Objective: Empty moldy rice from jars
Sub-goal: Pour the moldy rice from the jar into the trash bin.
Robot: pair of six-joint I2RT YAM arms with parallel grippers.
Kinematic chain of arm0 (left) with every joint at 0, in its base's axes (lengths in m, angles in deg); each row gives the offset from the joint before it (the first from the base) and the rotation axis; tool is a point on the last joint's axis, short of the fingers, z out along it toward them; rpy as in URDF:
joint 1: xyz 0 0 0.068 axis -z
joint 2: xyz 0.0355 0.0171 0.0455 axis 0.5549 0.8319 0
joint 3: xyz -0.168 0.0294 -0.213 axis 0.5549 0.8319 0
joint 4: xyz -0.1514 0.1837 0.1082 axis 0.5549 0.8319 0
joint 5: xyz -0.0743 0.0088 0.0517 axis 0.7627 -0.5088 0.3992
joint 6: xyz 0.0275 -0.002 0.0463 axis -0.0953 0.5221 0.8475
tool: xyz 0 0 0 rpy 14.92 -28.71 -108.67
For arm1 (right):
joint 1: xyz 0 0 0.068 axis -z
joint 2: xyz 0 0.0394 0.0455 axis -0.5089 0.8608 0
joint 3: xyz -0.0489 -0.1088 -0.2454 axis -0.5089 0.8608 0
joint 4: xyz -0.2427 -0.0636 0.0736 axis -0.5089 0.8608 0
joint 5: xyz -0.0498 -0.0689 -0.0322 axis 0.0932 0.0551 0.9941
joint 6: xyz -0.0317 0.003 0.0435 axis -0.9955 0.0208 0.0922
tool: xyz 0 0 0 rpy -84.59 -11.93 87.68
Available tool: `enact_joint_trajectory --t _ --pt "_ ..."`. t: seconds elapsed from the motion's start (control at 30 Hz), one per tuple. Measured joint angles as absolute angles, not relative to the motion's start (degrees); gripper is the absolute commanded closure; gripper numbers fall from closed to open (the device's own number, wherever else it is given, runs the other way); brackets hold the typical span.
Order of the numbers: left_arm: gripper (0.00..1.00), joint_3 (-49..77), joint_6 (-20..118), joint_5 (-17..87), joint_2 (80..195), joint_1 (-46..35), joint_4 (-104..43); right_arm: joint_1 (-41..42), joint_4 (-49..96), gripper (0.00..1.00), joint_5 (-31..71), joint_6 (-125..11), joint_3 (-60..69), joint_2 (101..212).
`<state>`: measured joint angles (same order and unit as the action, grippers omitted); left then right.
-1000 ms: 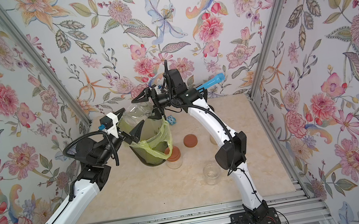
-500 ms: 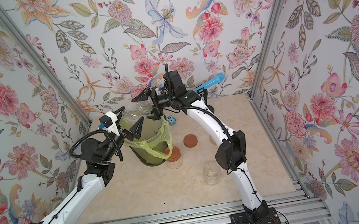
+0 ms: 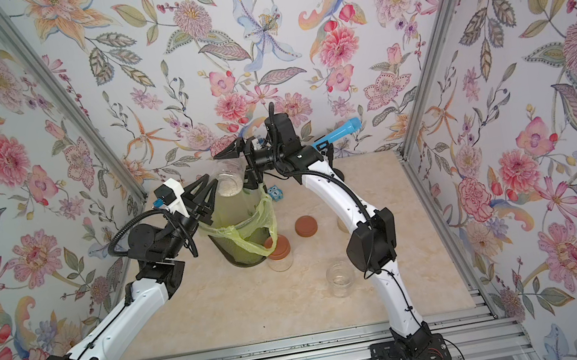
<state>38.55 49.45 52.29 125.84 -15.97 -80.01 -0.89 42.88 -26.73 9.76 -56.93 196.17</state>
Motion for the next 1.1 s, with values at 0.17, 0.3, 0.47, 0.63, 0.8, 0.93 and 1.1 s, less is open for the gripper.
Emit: enact_joint_trajectory --t 0.17,0.3,0.47,0.63,0.8,0.93,1.1 --pt "0.22 38.3 49.7 52.6 126.0 -16.1 -77.5 -1.2 42.6 1.0 -26.8 9.4 -56.9 196.2" --pt "0.0 38.3 49.7 53.6 126.3 -16.1 -74.3 -1.8 42.1 1.0 -26.9 8.6 -56.9 196.2" --pt "0.0 38.3 49.1 53.6 126.3 -16.1 -73.3 -1.9 41.9 1.0 -26.0 6.5 -56.2 195.9" --pt "0.0 38.3 47.9 52.1 126.3 -15.3 -73.4 -2.1 44.8 1.0 -23.0 1.1 -56.2 194.9" --pt "0.0 38.8 46.8 50.8 126.3 -13.7 -73.9 -3.3 46.1 1.0 -19.1 -4.4 -53.4 191.8" --pt "0.0 39.1 46.4 48.9 126.0 -13.1 -74.5 -4.0 46.6 1.0 -16.5 -7.2 -53.1 191.1" --pt "0.0 39.1 46.4 46.3 126.0 -12.6 -74.4 -4.6 46.7 1.0 -15.1 -8.6 -53.1 191.1"
